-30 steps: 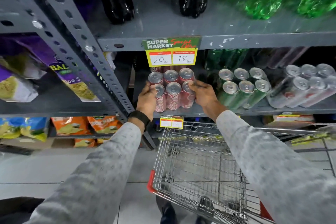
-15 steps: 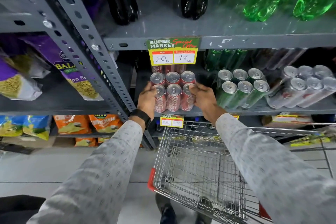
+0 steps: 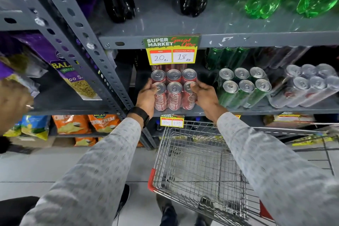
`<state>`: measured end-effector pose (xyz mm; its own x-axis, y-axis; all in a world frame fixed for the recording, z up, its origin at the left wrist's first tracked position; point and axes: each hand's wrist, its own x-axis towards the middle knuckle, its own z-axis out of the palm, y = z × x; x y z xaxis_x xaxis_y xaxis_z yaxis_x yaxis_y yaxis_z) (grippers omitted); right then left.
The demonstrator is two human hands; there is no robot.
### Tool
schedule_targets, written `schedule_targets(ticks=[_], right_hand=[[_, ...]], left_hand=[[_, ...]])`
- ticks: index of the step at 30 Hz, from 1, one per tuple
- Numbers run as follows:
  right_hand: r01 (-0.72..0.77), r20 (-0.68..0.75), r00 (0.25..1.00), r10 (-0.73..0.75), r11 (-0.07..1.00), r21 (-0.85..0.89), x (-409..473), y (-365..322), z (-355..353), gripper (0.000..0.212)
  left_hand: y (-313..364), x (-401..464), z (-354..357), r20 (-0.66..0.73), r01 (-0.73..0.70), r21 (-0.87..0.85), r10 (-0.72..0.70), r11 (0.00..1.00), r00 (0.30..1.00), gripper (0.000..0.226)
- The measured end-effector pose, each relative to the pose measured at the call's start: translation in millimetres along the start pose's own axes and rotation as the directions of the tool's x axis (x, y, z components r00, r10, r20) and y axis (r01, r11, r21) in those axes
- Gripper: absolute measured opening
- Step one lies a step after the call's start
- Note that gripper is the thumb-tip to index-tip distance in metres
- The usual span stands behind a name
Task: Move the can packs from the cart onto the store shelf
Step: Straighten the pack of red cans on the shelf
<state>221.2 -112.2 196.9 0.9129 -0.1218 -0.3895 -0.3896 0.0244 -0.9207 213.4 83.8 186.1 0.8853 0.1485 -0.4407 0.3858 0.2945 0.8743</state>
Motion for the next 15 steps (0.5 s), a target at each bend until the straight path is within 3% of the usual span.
schedule_targets(ticks=[6,15], right_hand=[[-0.009,0.02,1.0,0.009,1.0,0.014,-3,0,0,0.037],[-0.018,-0.001,1.0,0.018,1.0,0.002,-5,0,1,0.038]], left_hand=[[-5,10,-7,-0.038,0.007,0.032,-0.005,0.999,0.999,0.057],[-5,11,-6,-0.032,0.012,0.037,-0.011,0.999,0.999,0.061]])
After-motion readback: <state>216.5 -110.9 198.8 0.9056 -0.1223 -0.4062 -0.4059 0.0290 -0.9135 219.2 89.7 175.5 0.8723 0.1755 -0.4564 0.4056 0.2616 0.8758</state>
